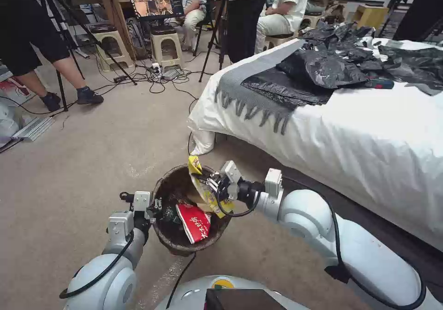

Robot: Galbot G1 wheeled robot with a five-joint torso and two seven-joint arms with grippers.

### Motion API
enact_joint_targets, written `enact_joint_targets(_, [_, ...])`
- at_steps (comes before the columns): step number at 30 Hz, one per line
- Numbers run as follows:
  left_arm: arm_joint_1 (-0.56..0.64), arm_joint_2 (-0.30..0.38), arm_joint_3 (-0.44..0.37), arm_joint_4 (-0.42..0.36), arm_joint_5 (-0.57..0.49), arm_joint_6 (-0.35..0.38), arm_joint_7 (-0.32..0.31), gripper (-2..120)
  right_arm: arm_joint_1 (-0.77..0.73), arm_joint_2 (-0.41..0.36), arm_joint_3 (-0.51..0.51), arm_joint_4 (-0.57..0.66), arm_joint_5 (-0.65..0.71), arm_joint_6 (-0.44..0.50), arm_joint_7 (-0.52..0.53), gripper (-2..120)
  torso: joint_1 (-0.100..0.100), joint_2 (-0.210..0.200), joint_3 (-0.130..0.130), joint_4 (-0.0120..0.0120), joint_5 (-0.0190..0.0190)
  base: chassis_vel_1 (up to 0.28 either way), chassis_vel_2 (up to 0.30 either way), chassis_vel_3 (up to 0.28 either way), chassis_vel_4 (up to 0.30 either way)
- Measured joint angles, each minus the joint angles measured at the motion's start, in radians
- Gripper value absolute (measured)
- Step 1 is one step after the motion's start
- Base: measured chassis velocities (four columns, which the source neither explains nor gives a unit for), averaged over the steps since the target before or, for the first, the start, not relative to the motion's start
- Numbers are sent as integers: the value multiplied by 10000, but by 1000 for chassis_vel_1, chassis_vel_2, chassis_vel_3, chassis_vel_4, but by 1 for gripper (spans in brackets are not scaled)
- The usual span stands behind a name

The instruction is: Pick up the trash bin, then pick up the garbage from the floor and place it into the trash bin.

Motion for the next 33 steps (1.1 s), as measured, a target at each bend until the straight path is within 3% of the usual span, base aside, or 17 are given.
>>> enact_joint_targets(17, [-84, -57, 35, 0, 13, 0, 2, 2, 504, 494, -1178, -454, -255, -74, 836, -2, 0, 0, 0, 1, 0, 0, 0, 0, 0])
enact_joint_targets(26, [-109, -50, 23, 0, 10, -4, 7, 2, 540, 544, -1249, -624, -337, -128, 1252, 28, 0, 0, 0, 1, 1, 0, 0, 0, 0])
enact_joint_targets(33, [-143, -35, 21, 0, -2, -15, 18, 2, 498, 568, -1174, -579, -320, -132, 1344, 58, 0, 0, 0, 0, 1, 0, 0, 0, 0])
